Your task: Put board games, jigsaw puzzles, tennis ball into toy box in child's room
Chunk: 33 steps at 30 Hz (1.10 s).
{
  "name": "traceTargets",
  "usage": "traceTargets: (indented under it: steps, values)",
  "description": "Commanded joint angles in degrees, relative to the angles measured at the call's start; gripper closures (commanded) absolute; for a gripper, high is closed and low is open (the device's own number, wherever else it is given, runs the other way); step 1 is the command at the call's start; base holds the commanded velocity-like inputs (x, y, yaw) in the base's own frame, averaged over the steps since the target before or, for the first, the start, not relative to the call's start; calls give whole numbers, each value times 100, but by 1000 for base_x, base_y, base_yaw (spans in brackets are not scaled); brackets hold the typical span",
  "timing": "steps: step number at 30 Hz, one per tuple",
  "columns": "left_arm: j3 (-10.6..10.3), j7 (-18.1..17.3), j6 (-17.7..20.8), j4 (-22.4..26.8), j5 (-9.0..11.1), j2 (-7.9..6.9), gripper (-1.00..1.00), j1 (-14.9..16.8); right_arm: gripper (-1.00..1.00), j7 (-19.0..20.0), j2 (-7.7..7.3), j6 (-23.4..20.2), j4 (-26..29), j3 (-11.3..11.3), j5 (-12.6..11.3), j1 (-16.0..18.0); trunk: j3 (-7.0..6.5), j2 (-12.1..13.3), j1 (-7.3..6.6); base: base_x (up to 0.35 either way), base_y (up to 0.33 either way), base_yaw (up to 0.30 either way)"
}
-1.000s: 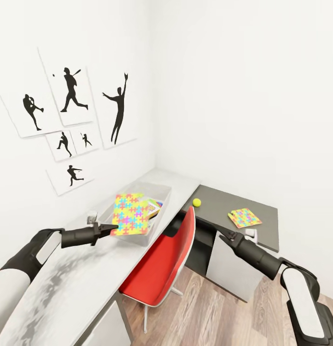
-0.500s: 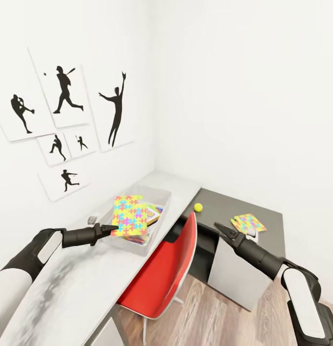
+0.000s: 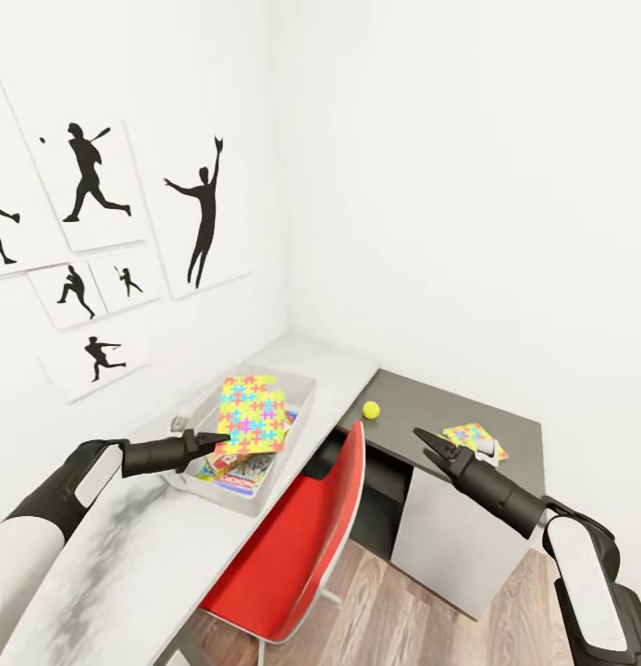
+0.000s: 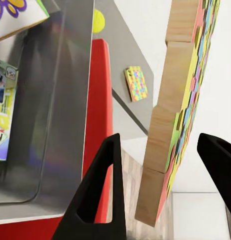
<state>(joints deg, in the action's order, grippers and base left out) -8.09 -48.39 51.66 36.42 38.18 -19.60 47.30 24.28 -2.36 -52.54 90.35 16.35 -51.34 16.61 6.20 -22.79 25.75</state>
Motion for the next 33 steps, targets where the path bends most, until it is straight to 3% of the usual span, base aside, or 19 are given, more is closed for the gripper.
traceTargets:
  steps: [1, 19, 33]
  values:
    - [-22, -6, 20, -2, 23, -4, 100, 7, -100, 33, 0, -29, 0, 9, 25, 6, 13, -13, 4, 14, -32, 0]
    - [-26, 0, 20, -2, 23, 0, 100, 7, -100, 34, 7, -24, 4, 9, 19, 3, 13, -13, 4, 177, -75, 4]
    - [-9, -11, 12, -2, 23, -4, 100, 7, -100, 69, -1, -21, 9, 11, 19, 6, 13, -13, 4, 70, -26, 171]
